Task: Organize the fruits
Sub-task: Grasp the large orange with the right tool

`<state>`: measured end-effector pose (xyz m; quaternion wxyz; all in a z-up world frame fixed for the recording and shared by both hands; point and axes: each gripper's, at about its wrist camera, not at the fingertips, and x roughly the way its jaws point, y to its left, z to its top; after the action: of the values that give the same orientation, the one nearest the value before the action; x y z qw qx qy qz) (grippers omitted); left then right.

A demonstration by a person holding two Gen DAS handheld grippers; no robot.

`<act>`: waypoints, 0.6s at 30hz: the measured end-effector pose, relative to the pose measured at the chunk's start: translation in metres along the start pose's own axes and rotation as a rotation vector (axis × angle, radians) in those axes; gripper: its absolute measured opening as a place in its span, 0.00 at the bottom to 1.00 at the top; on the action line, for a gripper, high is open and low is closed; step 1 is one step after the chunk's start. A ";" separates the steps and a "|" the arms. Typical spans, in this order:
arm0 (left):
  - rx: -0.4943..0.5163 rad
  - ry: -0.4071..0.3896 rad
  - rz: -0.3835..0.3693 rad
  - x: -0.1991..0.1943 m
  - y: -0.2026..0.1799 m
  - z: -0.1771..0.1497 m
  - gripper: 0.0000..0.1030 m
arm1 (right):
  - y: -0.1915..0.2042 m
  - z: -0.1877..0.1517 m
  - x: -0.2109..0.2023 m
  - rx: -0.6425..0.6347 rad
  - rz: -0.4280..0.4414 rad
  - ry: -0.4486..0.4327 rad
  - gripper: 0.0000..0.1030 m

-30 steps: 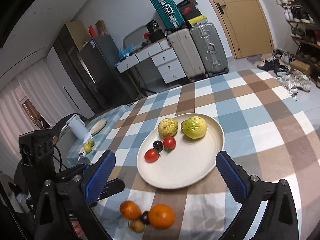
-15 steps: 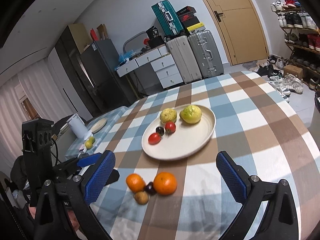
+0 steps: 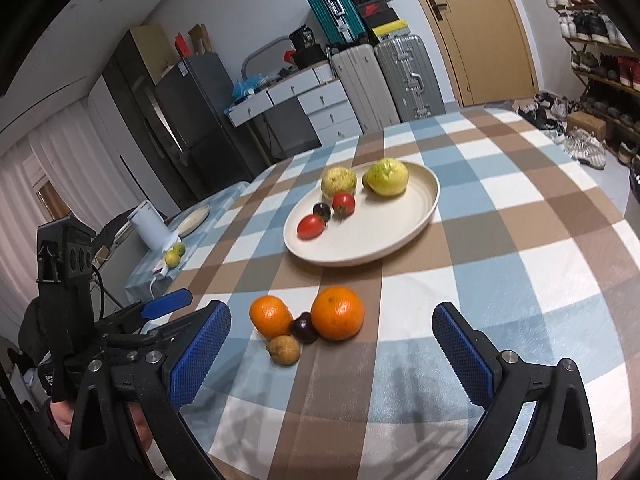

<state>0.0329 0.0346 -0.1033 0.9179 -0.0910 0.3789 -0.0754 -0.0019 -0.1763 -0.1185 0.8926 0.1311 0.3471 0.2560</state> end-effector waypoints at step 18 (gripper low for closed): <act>-0.032 0.025 -0.041 0.030 0.018 0.004 0.99 | -0.020 0.004 0.048 0.098 0.110 0.120 0.96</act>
<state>0.0581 0.0464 -0.1256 0.9097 -0.1125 0.3896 -0.0890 0.0382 -0.1664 -0.1506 0.8472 0.1779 0.4044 0.2949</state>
